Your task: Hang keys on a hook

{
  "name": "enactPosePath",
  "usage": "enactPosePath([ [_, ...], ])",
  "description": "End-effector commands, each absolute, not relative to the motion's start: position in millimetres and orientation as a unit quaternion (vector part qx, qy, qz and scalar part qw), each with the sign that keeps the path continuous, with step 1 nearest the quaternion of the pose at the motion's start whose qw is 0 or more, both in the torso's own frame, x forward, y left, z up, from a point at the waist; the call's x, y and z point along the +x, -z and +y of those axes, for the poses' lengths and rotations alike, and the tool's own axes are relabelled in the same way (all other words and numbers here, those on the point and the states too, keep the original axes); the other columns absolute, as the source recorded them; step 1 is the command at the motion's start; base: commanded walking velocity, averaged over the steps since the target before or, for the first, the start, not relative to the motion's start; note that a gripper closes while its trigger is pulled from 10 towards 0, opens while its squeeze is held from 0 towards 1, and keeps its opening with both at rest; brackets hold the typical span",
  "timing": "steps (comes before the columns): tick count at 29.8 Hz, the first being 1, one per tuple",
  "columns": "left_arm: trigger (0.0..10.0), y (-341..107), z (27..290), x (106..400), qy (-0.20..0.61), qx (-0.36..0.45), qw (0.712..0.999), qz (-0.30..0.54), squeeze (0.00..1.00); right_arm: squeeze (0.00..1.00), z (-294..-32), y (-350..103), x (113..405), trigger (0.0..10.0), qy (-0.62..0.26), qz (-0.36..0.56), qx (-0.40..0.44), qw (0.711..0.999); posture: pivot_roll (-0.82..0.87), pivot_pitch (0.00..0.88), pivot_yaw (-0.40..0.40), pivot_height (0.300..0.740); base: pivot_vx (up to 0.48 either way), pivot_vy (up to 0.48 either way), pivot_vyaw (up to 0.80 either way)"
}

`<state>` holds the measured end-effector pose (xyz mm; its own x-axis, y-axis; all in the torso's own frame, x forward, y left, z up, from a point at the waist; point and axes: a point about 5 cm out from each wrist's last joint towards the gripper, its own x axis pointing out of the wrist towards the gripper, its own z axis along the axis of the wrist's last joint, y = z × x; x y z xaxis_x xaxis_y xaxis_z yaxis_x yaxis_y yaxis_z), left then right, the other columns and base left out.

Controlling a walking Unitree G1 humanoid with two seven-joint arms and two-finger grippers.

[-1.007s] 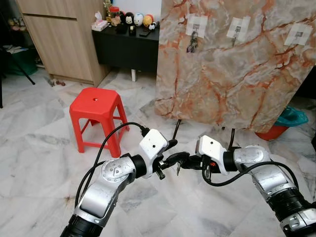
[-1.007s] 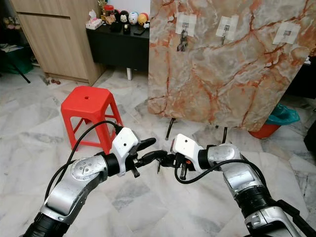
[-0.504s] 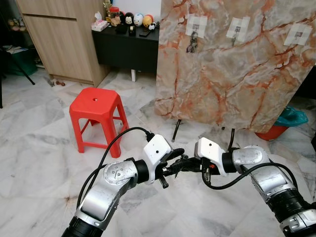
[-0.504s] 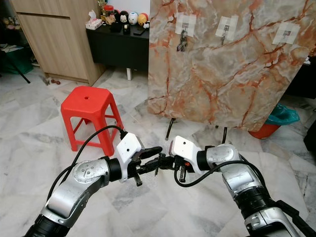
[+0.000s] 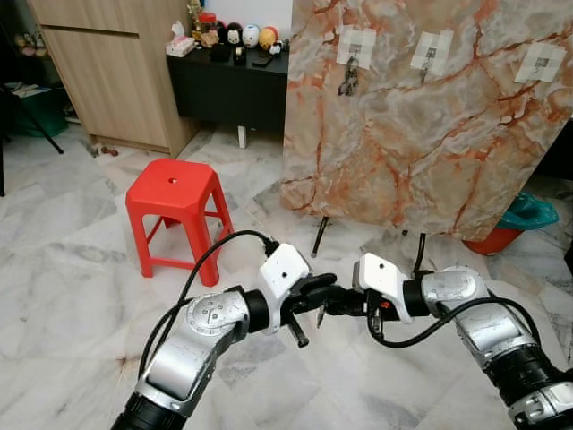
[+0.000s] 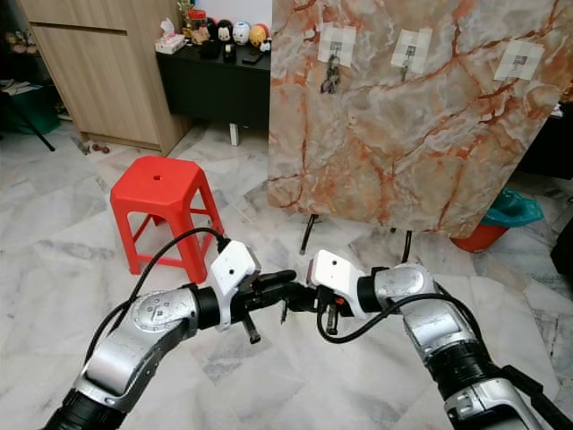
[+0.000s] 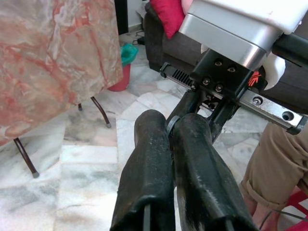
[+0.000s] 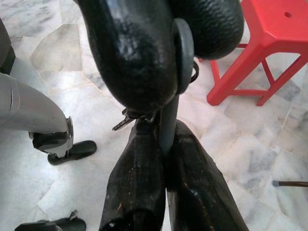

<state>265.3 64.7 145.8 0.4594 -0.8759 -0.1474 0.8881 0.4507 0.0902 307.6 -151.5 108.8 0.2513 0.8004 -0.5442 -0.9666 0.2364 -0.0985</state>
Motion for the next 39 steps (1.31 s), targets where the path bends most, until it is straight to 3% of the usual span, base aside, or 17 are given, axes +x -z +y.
enactPosePath([
  [1,0.0,-154.3,59.9,262.6,0.530,0.073,0.845,0.023,0.00,0.00,-149.2,-115.2,307.8,10.0,-0.584,0.181,-0.224,0.759,-0.02,0.000,-0.094,0.740,0.000,0.000,0.00],
  [21,0.0,-155.0,58.7,259.6,0.540,0.064,0.839,0.026,0.00,0.00,-149.3,-112.9,304.4,10.0,-0.594,0.187,-0.221,0.751,-0.02,0.000,-0.095,0.740,0.000,0.000,0.00],
  [22,0.0,-155.0,58.7,259.7,0.540,0.064,0.839,0.026,0.00,0.28,-149.0,-113.1,304.1,10.0,-0.595,0.186,-0.220,0.750,-0.02,0.000,-0.095,0.740,0.000,0.000,0.00],
  [23,0.0,-155.0,58.7,259.7,0.540,0.064,0.839,0.026,0.00,0.28,-149.0,-113.1,304.1,10.0,-0.595,0.186,-0.220,0.750,-0.02,0.000,-0.095,0.740,0.000,0.000,0.00],
  [24,0.0,-154.9,58.8,259.9,0.539,0.064,0.839,0.027,0.00,1.00,-148.8,-113.5,304.4,10.0,-0.595,0.187,-0.218,0.751,-0.02,0.000,-0.095,0.740,0.000,0.000,0.00],
  [39,0.0,-152.6,60.1,259.1,0.538,0.063,0.840,0.034,0.00,1.00,-149.5,-112.2,300.5,10.0,-0.604,0.192,-0.222,0.741,-0.02,0.000,-0.093,0.740,0.000,0.000,0.00],
])
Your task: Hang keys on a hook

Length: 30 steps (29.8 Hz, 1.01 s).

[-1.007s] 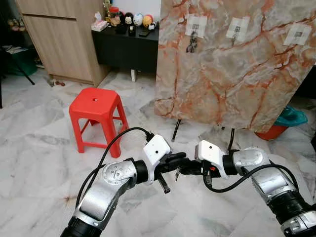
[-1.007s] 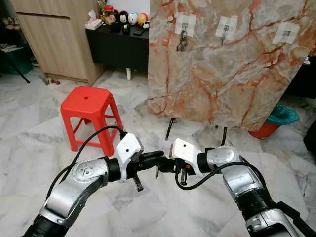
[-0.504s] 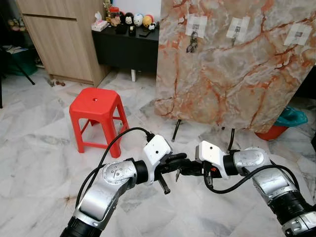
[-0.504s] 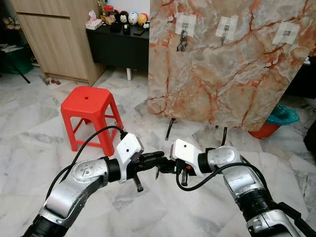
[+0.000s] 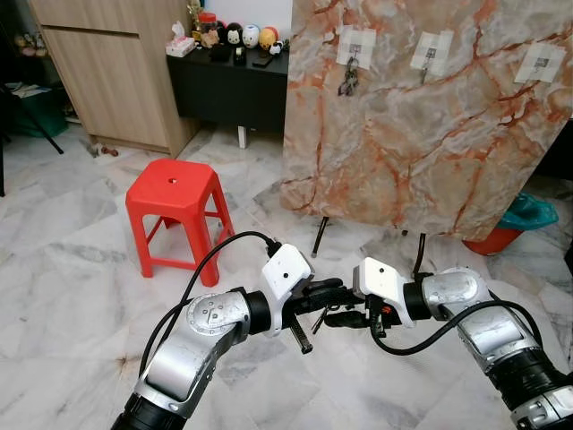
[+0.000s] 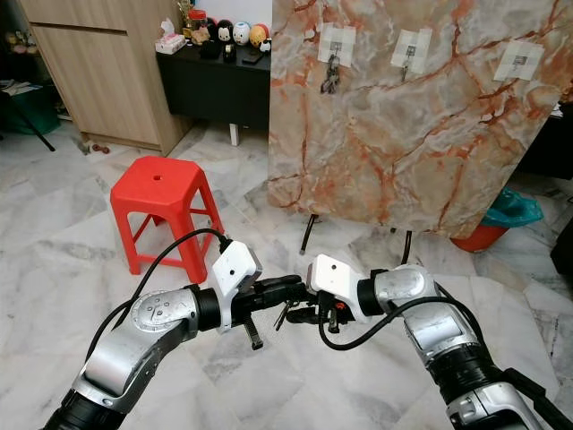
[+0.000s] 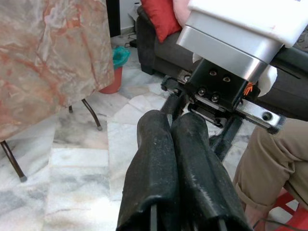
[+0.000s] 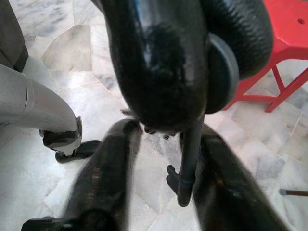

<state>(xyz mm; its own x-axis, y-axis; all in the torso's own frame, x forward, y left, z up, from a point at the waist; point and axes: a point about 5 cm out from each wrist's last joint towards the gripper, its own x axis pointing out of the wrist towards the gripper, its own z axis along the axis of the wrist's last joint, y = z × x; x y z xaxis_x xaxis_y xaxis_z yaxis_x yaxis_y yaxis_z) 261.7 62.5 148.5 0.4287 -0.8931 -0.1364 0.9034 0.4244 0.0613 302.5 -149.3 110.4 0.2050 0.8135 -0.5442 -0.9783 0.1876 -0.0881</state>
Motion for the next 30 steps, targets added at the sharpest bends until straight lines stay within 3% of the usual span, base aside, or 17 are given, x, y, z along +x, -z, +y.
enactPosePath([
  [1,0.0,-152,61,259,0.538,0.064,0.840,0.036,0.00,1.00,-150,-112,301,10.0,-0.603,0.192,-0.224,0.741,-0.02,0.000,-0.093,0.740,0.000,0.000,0.00],
  [13,0.0,-142,62,258,0.537,0.083,0.837,0.055,0.00,1.00,-158,-121,305,10.0,-0.590,0.188,-0.250,0.744,-0.03,0.000,-0.092,0.740,0.000,0.000,0.00],
  [19,0.0,-136,67,265,0.507,0.091,0.855,0.063,0.00,1.00,-161,-130,306,10.0,-0.589,0.178,-0.258,0.745,-0.03,0.000,-0.091,0.740,0.000,0.000,0.00],
  [20,0.0,-134,70,268,0.493,0.092,0.863,0.067,0.00,0.80,-162,-132,308,10.0,-0.579,0.171,-0.262,0.753,-0.03,0.000,-0.092,0.740,0.000,0.000,0.00],
  [21,0.0,-133,71,268,0.489,0.092,0.865,0.068,0.00,0.80,-163,-132,309,10.0,-0.575,0.168,-0.264,0.756,-0.03,0.000,-0.092,0.740,0.000,0.000,0.00],
  [22,0.0,-132,73,271,0.477,0.093,0.871,0.070,0.00,0.00,-164,-134,312,10.0,-0.563,0.163,-0.262,0.766,-0.03,0.000,-0.092,0.740,0.000,0.000,0.00],
  [28,0.0,-129,82,283,0.423,0.111,0.896,0.075,0.00,0.00,-170,-144,330,10.0,-0.463,0.110,-0.196,0.858,-0.03,0.000,-0.086,0.740,0.000,0.000,0.00],
  [30,0.0,-129,82,284,0.417,0.111,0.899,0.075,0.00,0.00,-171,-145,331,10.0,-0.453,0.105,-0.187,0.865,-0.03,0.000,-0.086,0.740,0.000,0.000,0.00],
])
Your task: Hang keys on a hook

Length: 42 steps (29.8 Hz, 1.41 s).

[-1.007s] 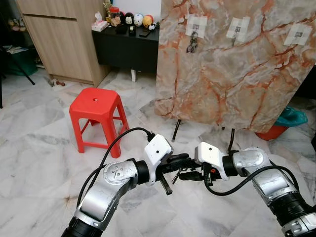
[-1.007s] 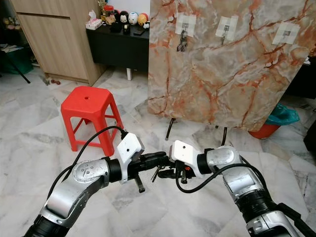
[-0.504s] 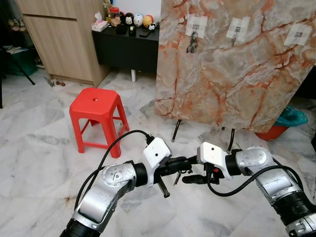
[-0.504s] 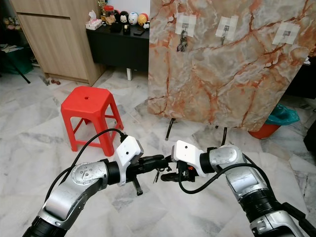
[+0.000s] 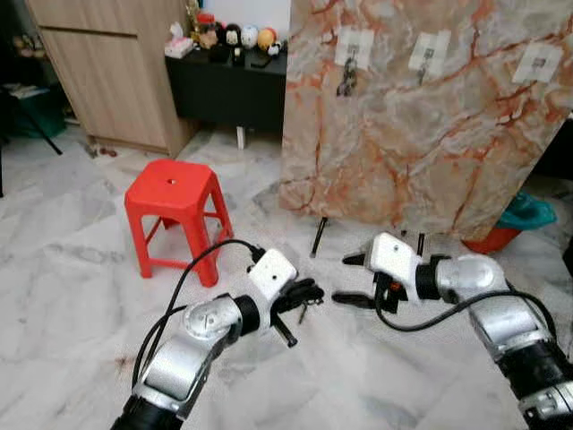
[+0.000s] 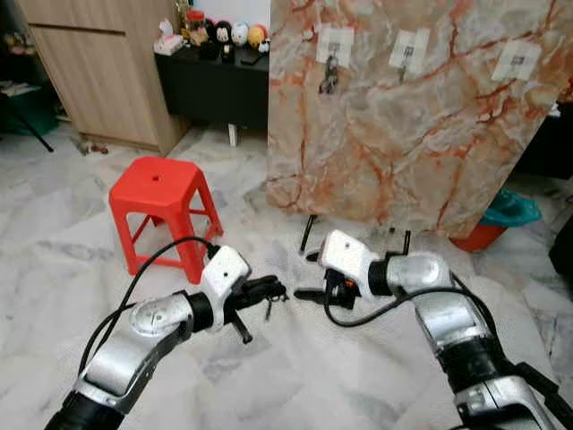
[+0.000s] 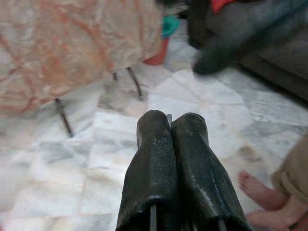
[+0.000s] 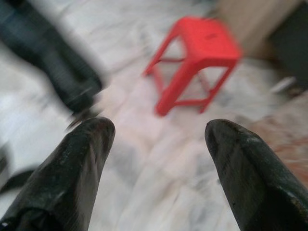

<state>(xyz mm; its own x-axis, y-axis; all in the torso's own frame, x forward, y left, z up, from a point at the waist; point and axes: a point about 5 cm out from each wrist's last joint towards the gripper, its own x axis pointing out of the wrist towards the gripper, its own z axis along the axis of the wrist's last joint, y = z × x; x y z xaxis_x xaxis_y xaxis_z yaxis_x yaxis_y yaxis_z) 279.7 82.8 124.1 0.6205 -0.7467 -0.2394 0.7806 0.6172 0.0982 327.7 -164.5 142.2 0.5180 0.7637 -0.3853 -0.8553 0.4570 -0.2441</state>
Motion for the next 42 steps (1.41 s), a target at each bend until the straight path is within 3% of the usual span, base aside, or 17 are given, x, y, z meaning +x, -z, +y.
enactPosePath([
  [1,0.0,-130,82,285,0.414,0.113,0.901,0.073,0.00,0.00,-172,-144,331,10.0,-0.443,0.102,-0.173,0.874,-0.03,0.000,-0.086,0.740,0.000,0.000,0.00],
  [6,0.0,-135,85,293,0.375,0.116,0.918,0.051,0.00,0.00,-182,-125,328,10.0,-0.389,0.117,-0.128,0.905,-0.03,0.000,-0.085,0.740,0.000,0.000,0.00],
  [7,1.5,-136,86,296,0.362,0.117,0.924,0.048,0.00,0.00,-185,-119,329,10.0,-0.367,0.125,-0.117,0.914,-0.03,0.000,-0.085,0.740,0.000,0.000,0.00],
  [8,1.5,-136,87,297,0.354,0.118,0.927,0.047,0.00,0.00,-186,-115,329,10.0,-0.353,0.129,-0.110,0.920,-0.03,0.000,-0.085,0.740,0.000,0.000,0.00],
  [9,10.0,-136,89,301,0.332,0.120,0.934,0.045,0.00,0.00,-193,-101,328,10.0,-0.307,0.146,-0.089,0.936,-0.03,0.000,-0.086,0.740,0.000,0.000,0.00],
  [15,10.0,-137,96,307,0.293,0.111,0.949,0.043,0.00,0.00,-203,-52,316,10.0,-0.193,0.219,-0.012,0.956,-0.02,0.000,-0.085,0.740,0.000,0.000,0.00],
  [22,10.0,-135,96,309,0.257,0.056,0.964,0.047,0.00,0.00,-205,16,274,10.0,-0.062,0.338,0.024,0.939,-0.03,0.000,-0.082,0.740,0.000,0.000,0.00],
  [30,10.0,-117,110,311,0.177,0.045,0.980,0.077,0.00,0.00,-196,51,237,10.0,-0.018,0.412,0.037,0.910,-0.02,0.000,-0.078,0.740,0.000,0.000,0.00],
  [31,10.0,-116,113,311,0.162,0.015,0.984,0.075,0.00,0.00,-194,55,232,10.0,-0.006,0.418,0.048,0.907,-0.02,0.000,-0.076,0.740,0.000,0.000,0.00],
  [42,10.0,-123,106,310,0.172,-0.087,0.980,0.052,0.00,0.00,-194,67,215,10.0,0.014,0.437,0.059,0.897,-0.02,0.000,-0.075,0.740,0.000,0.000,0.00],
])
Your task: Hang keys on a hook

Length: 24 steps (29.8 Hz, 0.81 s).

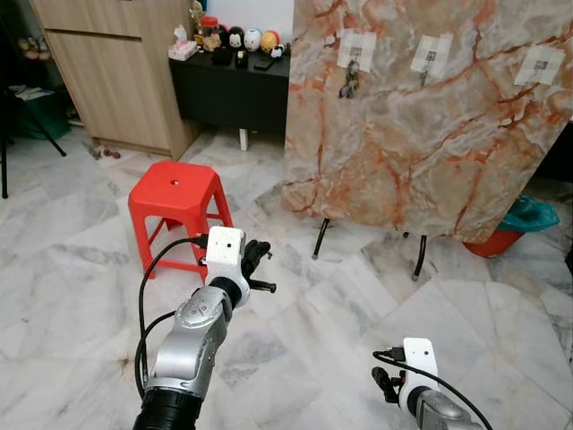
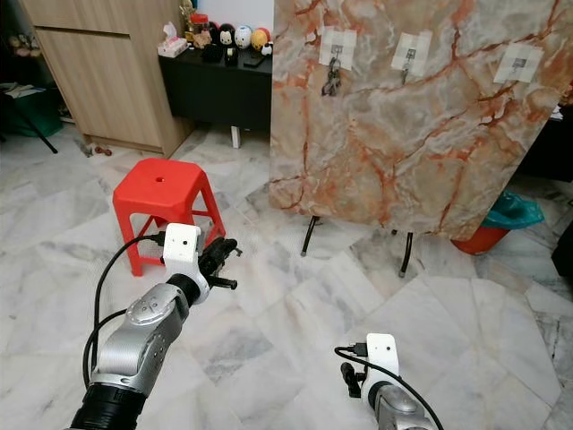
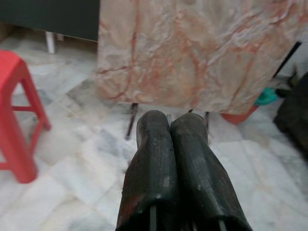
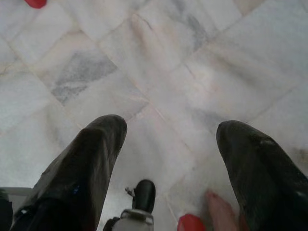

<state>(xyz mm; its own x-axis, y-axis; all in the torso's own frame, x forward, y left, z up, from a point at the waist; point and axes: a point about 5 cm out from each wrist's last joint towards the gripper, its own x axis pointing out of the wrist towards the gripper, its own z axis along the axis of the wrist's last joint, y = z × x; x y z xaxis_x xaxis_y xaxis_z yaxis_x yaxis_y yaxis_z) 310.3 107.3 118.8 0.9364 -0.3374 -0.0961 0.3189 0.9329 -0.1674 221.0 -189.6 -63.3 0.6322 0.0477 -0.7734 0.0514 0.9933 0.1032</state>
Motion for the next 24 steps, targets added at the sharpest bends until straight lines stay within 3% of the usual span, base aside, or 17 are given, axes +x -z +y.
enactPosePath([
  [1,10.0,-123,106,310,0.172,-0.090,0.980,0.053,0.00,0.00,-193,68,214,10.0,0.015,0.439,0.060,0.896,-0.02,0.000,-0.075,0.740,0.000,0.000,0.00],
  [7,10.0,-125,104,309,0.182,-0.097,0.977,0.047,0.00,0.00,-181,70,212,10.0,0.021,0.441,0.072,0.894,-0.02,0.000,-0.075,0.740,0.000,0.000,0.00],
  [10,10.0,-123,105,308,0.183,-0.061,0.980,0.044,0.00,0.00,-172,70,214,10.0,0.018,0.443,0.076,0.893,-0.02,0.000,-0.074,0.740,0.000,0.000,0.00],
  [14,10.0,-99,113,307,0.168,0.008,0.981,0.093,0.00,0.00,-164,71,215,10.0,0.018,0.447,0.075,0.891,-0.02,0.000,-0.070,0.740,0.000,0.000,0.00],
  [24,10.0,-48,140,289,0.117,-0.012,0.978,0.174,0.00,0.00,-165,69,218,10.0,0.021,0.443,0.082,0.892,-0.01,0.000,-0.058,0.740,0.000,0.000,0.00],
])
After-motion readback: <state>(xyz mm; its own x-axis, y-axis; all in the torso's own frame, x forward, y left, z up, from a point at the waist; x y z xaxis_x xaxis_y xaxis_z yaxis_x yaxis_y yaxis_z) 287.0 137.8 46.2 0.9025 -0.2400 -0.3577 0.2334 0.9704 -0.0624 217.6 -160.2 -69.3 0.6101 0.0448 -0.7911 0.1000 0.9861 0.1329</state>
